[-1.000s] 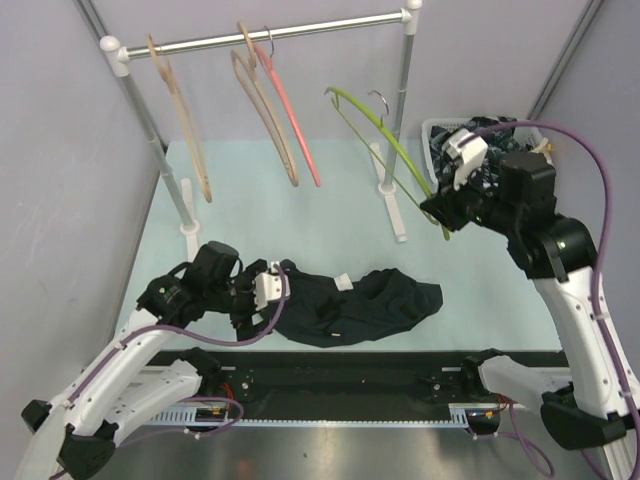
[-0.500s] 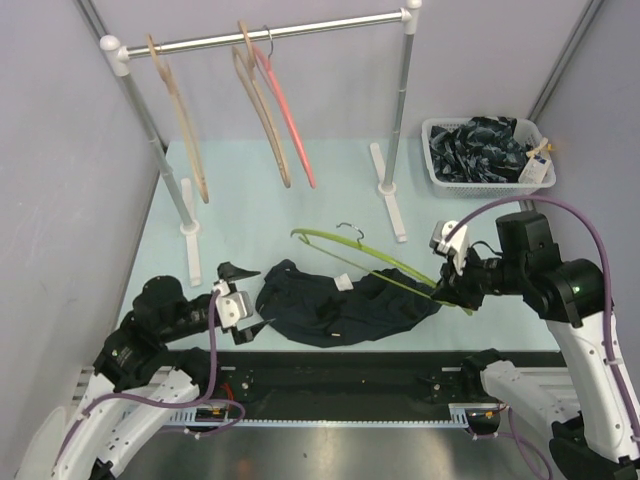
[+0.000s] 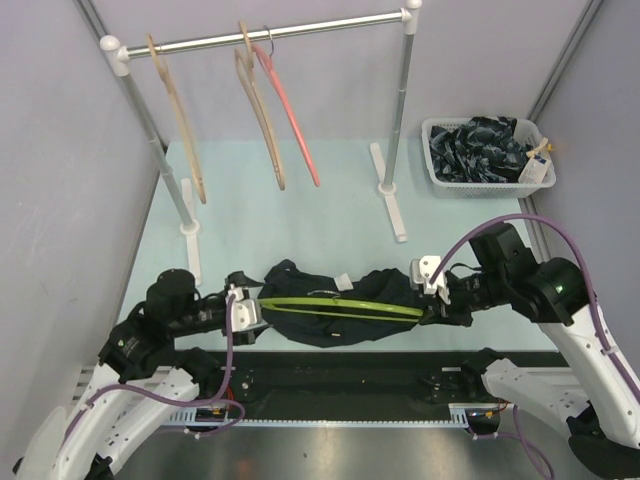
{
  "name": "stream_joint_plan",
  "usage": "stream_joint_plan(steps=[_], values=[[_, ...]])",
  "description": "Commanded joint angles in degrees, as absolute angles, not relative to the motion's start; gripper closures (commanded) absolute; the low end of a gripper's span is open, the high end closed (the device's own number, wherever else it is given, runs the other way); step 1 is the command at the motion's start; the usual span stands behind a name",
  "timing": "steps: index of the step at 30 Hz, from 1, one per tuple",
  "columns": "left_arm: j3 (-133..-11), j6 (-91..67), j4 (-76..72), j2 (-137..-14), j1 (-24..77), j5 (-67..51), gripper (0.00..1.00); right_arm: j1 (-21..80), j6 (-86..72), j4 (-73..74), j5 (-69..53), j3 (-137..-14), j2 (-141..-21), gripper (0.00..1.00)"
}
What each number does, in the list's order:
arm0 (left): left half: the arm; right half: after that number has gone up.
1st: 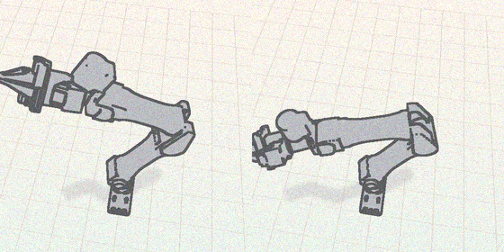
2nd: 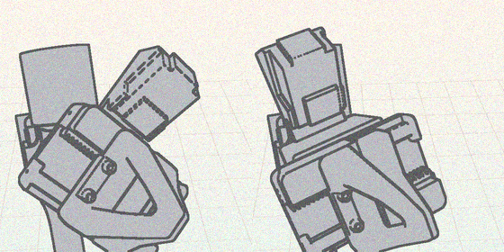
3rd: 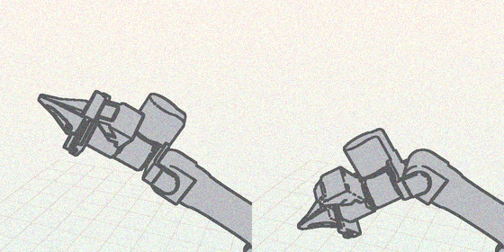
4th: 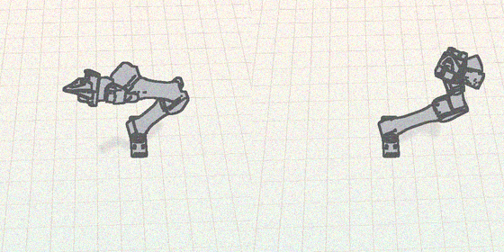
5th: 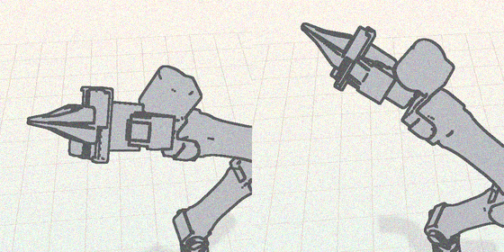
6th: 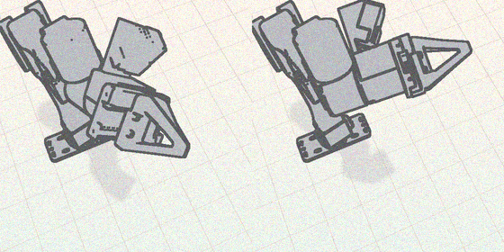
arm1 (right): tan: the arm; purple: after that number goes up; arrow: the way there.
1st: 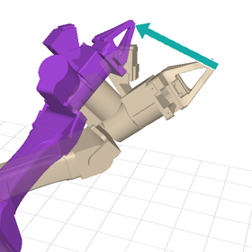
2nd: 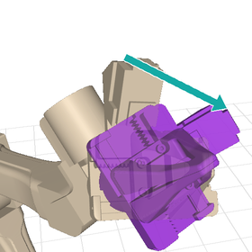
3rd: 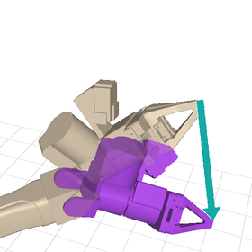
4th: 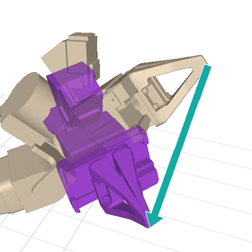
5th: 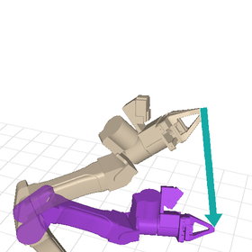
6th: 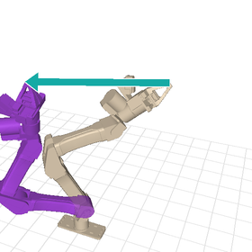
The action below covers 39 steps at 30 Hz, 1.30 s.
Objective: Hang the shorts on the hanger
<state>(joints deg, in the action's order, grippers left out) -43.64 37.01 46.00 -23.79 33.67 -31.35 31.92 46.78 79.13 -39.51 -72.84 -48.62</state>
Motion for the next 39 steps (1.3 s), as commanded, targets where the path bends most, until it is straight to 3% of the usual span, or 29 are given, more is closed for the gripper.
stream_joint_plan(steps=[1,3,5,8,10,11,12,13,14,15,16,22,33,39], values=[[-44.83,42.19,49.48,-26.27,33.49,-36.38,0.23,33.39,48.60,85.35,-42.19,-73.13,-48.69,1.00],[-44.13,42.27,49.48,-28.21,33.40,-36.47,0.37,33.83,48.34,84.55,-42.19,-73.21,-48.69,1.00],[-43.86,42.97,49.48,-29.35,33.40,-37.26,0.43,34.36,48.08,83.76,-42.01,-73.21,-48.96,1.00],[-43.94,42.72,48.61,-31.11,33.40,-38.23,0.61,35.06,47.55,83.50,-41.92,-73.13,-49.48,1.00],[-44.38,42.10,48.25,-32.08,33.40,-38.93,0.83,35.16,47.11,82.89,-41.05,-73.13,-49.75,1.00],[-44.56,41.75,48.08,-32.34,33.40,-38.85,0.95,35.33,46.50,82.27,-40.44,-73.13,-50.18,0.83],[-44.65,39.83,47.12,-32.69,33.40,-38.15,1.00,35.59,43.01,81.22,-38.52,-73.21,-50.36,0.68],[-44.82,38.94,46.85,-33.22,33.40,-37.88,1.00,35.86,39.85,77.38,-37.02,-73.21,-50.45,0.53],[-44.91,38.33,46.93,-33.40,33.40,-38.05,1.00,35.95,36.42,74.82,-35.44,-73.21,-50.88,0.27],[-45.17,37.54,47.02,-33.57,33.40,-37.80,1.00,36.82,30.99,70.97,-32.55,-74.00,-51.15,0.17],[-45.18,36.66,46.85,-34.10,33.40,-37.44,1.00,37.26,29.89,69.80,-31.74,-75.05,-51.67,0.01],[-45.17,32.17,44.65,-35.42,33.40,-37.18,1.00,44.37,27.69,59.96,-26.63,-80.06,-57.39,0.02],[-44.74,26.98,39.91,-38.93,33.40,-35.60,1.00,51.94,31.02,46.42,-24.52,-80.16,-65.39,0.26],[-44.12,26.10,37.10,-39.29,33.40,-36.12,1.00,54.84,34.19,45.09,-23.47,-80.07,-69.43,0.46]])
